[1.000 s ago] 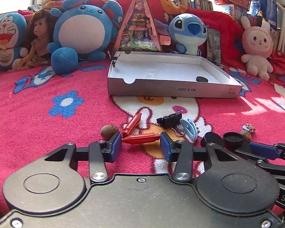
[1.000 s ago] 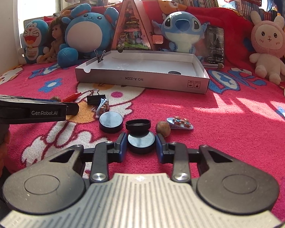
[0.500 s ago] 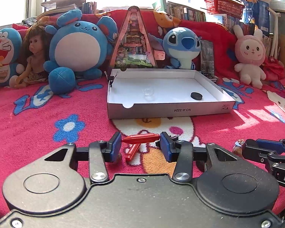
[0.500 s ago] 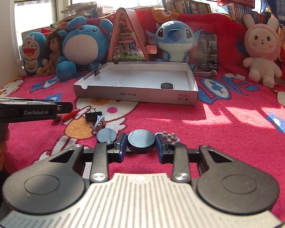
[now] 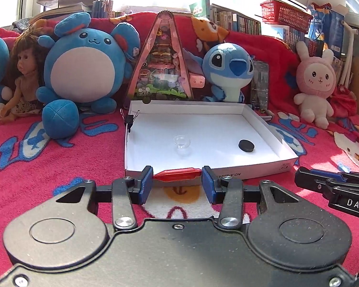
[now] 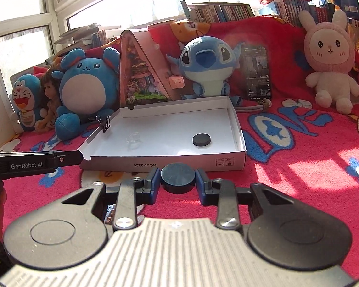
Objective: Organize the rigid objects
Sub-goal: 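Carry the red crayon and black puck toward the white box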
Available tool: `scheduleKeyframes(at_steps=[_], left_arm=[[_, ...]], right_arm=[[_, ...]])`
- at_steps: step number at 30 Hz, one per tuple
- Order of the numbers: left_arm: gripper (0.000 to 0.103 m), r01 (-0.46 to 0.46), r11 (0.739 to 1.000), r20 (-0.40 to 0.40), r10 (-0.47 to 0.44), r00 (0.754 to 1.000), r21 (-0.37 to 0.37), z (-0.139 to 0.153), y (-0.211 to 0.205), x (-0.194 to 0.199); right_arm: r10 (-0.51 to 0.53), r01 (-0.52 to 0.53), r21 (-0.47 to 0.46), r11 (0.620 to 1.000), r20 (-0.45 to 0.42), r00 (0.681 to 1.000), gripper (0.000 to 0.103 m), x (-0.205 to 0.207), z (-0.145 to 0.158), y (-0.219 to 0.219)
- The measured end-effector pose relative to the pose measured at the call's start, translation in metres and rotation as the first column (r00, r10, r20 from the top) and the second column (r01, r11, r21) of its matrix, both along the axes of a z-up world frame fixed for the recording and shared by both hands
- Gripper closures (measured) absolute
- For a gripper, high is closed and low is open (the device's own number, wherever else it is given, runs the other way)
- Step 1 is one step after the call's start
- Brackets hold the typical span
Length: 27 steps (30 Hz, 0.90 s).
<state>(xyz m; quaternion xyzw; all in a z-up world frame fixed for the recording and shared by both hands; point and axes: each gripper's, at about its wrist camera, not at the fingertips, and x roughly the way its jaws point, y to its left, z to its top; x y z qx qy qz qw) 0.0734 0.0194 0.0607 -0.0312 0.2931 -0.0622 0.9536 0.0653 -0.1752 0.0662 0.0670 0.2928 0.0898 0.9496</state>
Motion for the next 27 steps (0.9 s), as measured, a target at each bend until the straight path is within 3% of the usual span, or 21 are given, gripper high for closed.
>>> scheduleKeyframes(at_steps=[8, 15, 20, 27], left_arm=[[0.061, -0.003, 1.0, -0.095, 0.002, 0.996, -0.01, -0.004, -0.001, 0.061], [0.061, -0.028, 0.999, -0.222, 0.023, 0.975, -0.019, -0.023, 0.002, 0.113], [0.061, -0.047, 0.999, -0.261, 0.047, 0.964, 0.006, -0.035, 0.001, 0.131], [0.061, -0.055, 0.998, -0.28, 0.058, 0.958, 0.022, -0.043, 0.001, 0.14]], right_arm=[[-0.02, 0.022, 0.047, 0.999, -0.047, 0.999, 0.065, 0.049, 0.001, -0.011], [-0.05, 0.056, 0.045, 0.997, -0.134, 0.99, 0.065, 0.096, -0.006, -0.02], [-0.082, 0.098, 0.067, 0.993, -0.205, 0.975, 0.066, 0.131, -0.011, -0.027], [-0.066, 0.065, -0.01, 0.998, -0.249, 0.966, 0.065, 0.161, -0.02, -0.011]])
